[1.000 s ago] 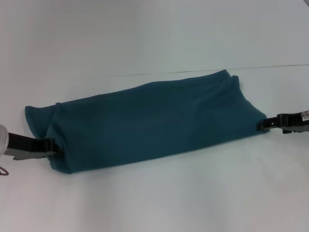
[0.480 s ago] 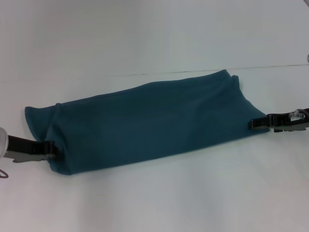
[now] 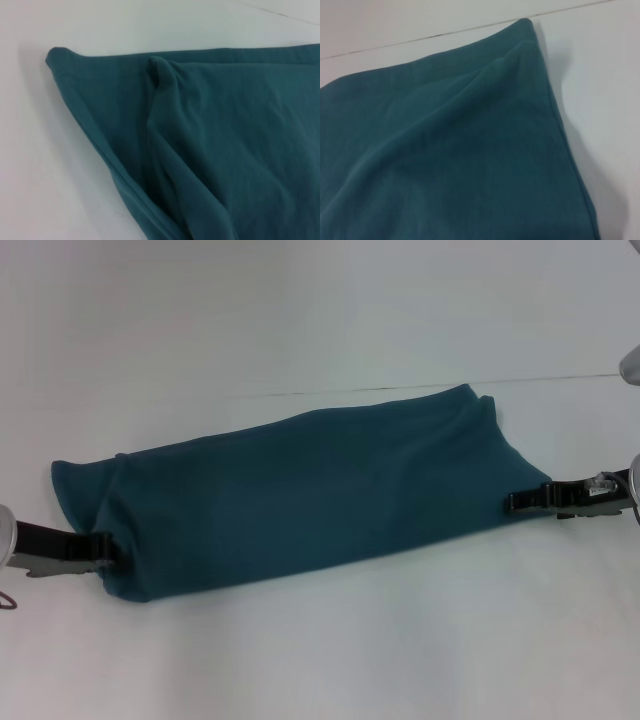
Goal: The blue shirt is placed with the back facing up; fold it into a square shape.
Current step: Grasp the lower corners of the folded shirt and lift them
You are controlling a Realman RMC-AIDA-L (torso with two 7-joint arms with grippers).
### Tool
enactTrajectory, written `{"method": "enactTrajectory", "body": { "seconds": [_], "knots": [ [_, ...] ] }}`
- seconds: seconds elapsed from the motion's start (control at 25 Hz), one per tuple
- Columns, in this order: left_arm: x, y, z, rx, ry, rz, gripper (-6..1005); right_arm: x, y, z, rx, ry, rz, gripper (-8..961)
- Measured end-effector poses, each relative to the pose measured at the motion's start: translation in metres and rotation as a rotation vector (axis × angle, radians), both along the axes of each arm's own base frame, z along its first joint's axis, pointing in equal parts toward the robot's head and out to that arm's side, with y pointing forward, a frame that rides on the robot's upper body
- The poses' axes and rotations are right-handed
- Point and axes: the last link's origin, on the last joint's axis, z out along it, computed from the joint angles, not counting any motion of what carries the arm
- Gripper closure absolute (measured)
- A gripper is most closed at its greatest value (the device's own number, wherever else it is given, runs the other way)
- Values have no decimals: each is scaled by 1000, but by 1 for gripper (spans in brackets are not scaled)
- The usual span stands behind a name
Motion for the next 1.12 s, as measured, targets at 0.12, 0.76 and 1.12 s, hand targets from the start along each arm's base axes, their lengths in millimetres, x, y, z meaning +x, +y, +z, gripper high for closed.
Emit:
{"method": "enactTrajectory", "body": {
  "seconds": [0.12, 0.76, 1.12],
  "knots": [
    [0, 0, 0, 0, 0, 0, 896, 1, 1, -1, 4, -5, -1, 78],
    [0, 0, 0, -1, 0, -1, 896, 1, 6, -2, 33, -13, -2, 401],
    [0, -1, 0, -10, 1, -6, 897, 2, 9, -3, 40, -21, -2, 399]
  ]
}}
